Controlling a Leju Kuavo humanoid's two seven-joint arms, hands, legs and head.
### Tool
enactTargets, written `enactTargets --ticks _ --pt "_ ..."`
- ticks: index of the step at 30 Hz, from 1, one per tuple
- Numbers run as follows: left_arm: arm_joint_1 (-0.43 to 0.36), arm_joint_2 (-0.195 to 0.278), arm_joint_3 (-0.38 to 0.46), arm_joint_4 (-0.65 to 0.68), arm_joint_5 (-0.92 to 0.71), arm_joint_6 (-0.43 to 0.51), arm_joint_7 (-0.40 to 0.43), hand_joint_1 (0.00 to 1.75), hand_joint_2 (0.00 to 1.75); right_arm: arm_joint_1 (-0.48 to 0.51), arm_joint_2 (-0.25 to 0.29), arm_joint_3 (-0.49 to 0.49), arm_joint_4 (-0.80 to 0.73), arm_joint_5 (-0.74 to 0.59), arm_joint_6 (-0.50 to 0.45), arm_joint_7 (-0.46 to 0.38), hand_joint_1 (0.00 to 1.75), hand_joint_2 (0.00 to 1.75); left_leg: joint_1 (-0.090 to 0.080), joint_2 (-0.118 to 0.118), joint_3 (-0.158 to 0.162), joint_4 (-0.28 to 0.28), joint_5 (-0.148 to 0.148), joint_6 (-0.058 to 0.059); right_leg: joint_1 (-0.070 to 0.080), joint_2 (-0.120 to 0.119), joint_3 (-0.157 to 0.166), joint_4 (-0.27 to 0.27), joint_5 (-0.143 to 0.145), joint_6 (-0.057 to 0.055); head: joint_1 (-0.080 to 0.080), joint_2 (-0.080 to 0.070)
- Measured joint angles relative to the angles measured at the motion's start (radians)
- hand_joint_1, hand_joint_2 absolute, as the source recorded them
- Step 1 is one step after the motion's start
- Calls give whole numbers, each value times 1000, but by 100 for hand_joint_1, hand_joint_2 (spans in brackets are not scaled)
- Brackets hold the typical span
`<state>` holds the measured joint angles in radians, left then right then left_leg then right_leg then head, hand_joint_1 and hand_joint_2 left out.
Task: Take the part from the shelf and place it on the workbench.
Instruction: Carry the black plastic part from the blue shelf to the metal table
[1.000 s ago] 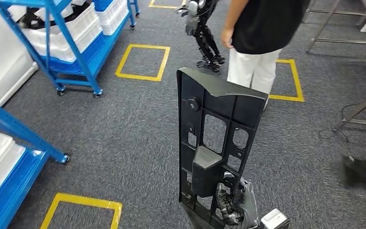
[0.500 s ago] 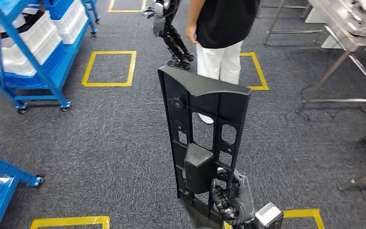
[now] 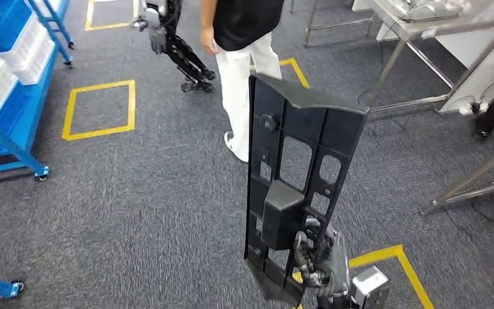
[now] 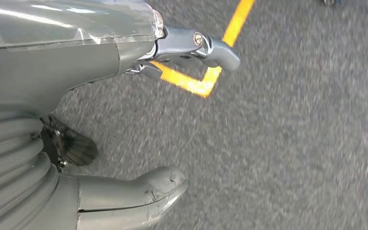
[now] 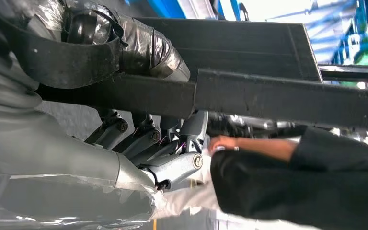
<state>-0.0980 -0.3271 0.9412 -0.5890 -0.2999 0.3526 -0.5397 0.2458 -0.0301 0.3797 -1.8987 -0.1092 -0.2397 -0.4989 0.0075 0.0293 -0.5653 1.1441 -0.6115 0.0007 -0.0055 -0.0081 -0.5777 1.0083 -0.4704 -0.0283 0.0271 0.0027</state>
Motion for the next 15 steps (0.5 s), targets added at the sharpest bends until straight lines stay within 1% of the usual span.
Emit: enactTargets --ticks 1,2,3,4,5,6,7,8,9,10,11,12,13,14,15 --pt "1 3 -1 9 18 -1 -6 0 175 -1 0 0 0 2 -7 1 175 175 1 -16 -36 74 -31 -1 0 14 0 1 0 -2 0 0" --pt "4 5 -2 12 40 -8 -6 0 175 1 0 0 0 4 -13 1 175 175 1 -22 -66 130 -47 -2 0 28 0 3 -1 -3 0 0" --pt "14 6 -7 3 67 -22 9 0 175 5 1 0 0 8 -16 2 175 175 2 -24 -82 154 -42 -2 0 45 0 5 -2 -3 0 0" --pt "28 5 -17 -22 103 -37 41 0 175 10 1 0 0 11 -17 1 175 175 4 -25 -79 137 -16 -3 -1 62 1 9 -4 -2 0 0" --pt "46 3 -34 -58 145 -47 85 0 175 15 2 0 0 15 -16 1 175 175 7 -32 -58 82 25 -3 -2 79 2 14 -7 0 0 0" --pt "66 0 -59 -99 190 -50 129 0 175 20 3 0 0 18 -14 0 175 175 11 -51 -30 15 61 -4 -4 95 1 20 -11 4 0 0" --pt "83 -2 -87 -136 232 -45 162 0 175 22 3 0 0 19 -14 -1 175 175 14 -76 -6 -45 86 -5 -4 110 -2 29 -15 10 0 0" --pt "96 -4 -115 -163 262 -37 181 0 175 22 4 0 -1 21 -14 -1 175 175 16 -98 10 -84 98 -4 -5 122 -7 35 -18 16 0 0" --pt "106 -5 -138 -185 281 -31 190 0 175 23 5 0 -2 22 -14 -1 175 175 15 -113 15 -99 97 -1 -6 132 -13 39 -18 23 0 0" --pt "112 -7 -159 -204 292 -25 193 0 175 23 5 0 -3 23 -15 -1 175 175 12 -113 15 -104 97 4 -7 142 -19 40 -16 30 0 0" --pt "116 -10 -178 -219 300 -21 194 0 175 24 5 0 -4 24 -16 0 175 175 12 -103 15 -105 99 11 -10 150 -22 38 -13 36 0 0" --pt "119 -13 -195 -232 307 -18 195 0 175 25 5 0 -4 25 -17 1 175 175 12 -93 15 -109 102 17 -10 142 -25 41 -15 41 0 0" --pt "123 -16 -210 -239 311 -16 194 0 175 25 5 0 -5 26 -20 2 175 175 14 -80 16 -113 106 24 -8 119 -33 56 -25 45 0 0" --pt "128 -18 -222 -244 315 -15 192 0 175 23 5 0 -5 28 -24 2 175 175 14 -66 17 -117 107 29 -5 87 -50 92 -47 48 1 0" --pt "134 -19 -230 -246 318 -15 190 0 175 20 5 0 -5 30 -28 3 175 175 12 -50 17 -118 107 33 -4 50 -77 147 -78 51 1 0"
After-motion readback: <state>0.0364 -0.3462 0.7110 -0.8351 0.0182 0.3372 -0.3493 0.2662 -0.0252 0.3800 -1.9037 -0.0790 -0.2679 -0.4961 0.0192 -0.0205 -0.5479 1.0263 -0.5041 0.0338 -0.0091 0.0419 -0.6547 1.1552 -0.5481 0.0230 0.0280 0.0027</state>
